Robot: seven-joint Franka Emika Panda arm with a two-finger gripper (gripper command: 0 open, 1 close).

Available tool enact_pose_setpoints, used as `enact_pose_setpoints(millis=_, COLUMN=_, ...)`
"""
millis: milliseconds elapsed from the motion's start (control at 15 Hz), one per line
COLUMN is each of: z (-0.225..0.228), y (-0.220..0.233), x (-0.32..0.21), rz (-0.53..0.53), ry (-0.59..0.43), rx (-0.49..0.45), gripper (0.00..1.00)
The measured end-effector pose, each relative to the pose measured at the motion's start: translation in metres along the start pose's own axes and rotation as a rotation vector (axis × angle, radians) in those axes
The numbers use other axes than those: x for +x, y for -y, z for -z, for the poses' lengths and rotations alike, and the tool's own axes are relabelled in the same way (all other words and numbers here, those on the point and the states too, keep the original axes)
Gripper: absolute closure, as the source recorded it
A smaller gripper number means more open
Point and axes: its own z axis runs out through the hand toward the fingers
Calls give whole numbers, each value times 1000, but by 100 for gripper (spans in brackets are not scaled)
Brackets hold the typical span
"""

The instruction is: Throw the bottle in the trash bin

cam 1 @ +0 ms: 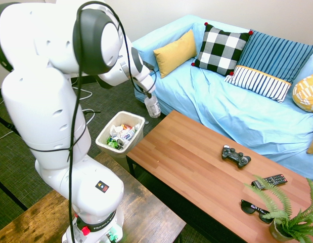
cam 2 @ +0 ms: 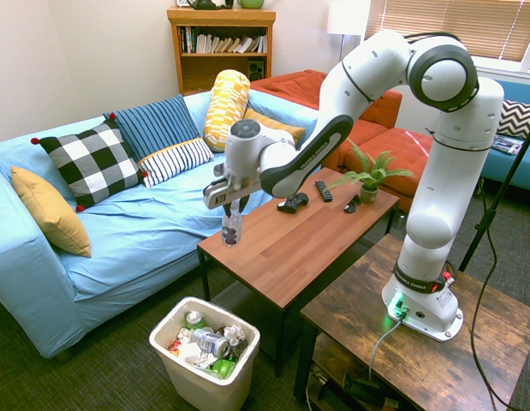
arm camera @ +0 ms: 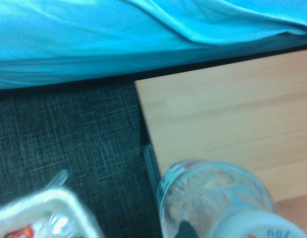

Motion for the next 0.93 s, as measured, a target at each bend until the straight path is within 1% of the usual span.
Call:
enact_pose_setpoints(millis=133, z=-21, y=20, x=-64, rz=29, ry=3, rx=-21, gripper=100)
enact_pose_setpoints(millis=267, z=-45, y=35, x=-115, rz=60, ry=7, rx=-44, gripper=100)
enact_pose_setpoints(millis=400, z=-71, y=47, x=-155, rz=83, ry=13, rx=-60, gripper=100)
enact_pose_setpoints(millis=533, z=-98, y=56, x=-182, rz=101, ry=12, rx=-68, gripper=100)
enact_pose_setpoints(millis=600, z=-109, y=60, x=-192, rz=108, ry=9, rx=-68, gripper=0)
enact_pose_setpoints(millis=733, z=-119, y=69, x=-202, rz=104, ry=6, rx=-64, gripper=0)
enact_pose_setpoints(millis=933, z=-123, y=76, x=-196, rz=87, ry=-10, rx=-59, gripper=0)
